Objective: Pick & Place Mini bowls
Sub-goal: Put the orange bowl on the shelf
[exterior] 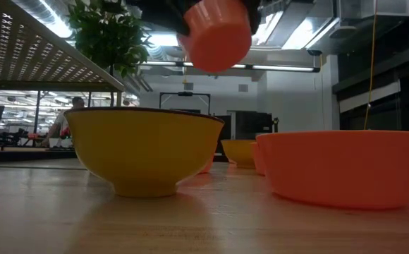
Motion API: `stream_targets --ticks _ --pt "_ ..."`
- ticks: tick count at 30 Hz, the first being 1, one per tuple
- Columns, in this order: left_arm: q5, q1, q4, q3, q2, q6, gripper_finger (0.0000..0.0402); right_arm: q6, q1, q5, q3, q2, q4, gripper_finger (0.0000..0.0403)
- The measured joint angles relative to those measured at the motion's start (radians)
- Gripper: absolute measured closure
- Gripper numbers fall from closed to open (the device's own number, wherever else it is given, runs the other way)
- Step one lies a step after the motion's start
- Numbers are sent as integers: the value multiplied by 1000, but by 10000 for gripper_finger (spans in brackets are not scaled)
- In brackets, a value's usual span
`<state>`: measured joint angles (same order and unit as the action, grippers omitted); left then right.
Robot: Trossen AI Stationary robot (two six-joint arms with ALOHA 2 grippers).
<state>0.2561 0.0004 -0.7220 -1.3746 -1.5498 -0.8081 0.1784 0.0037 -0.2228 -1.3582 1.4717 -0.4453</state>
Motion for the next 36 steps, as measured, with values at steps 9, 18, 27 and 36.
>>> stream_targets --ticks 9,18,27,36 --pt "-181 -15 -246 -1 144 156 399 -19 -4 189 -181 -24 -220 195" --pt "-294 -124 -501 -1 326 508 399 68 15 292 -214 -23 -280 222" --pt "-311 -236 -723 17 362 810 399 130 14 338 -214 -16 -279 242" --pt "-311 -293 -643 141 403 878 399 137 14 337 -213 -16 -279 243"
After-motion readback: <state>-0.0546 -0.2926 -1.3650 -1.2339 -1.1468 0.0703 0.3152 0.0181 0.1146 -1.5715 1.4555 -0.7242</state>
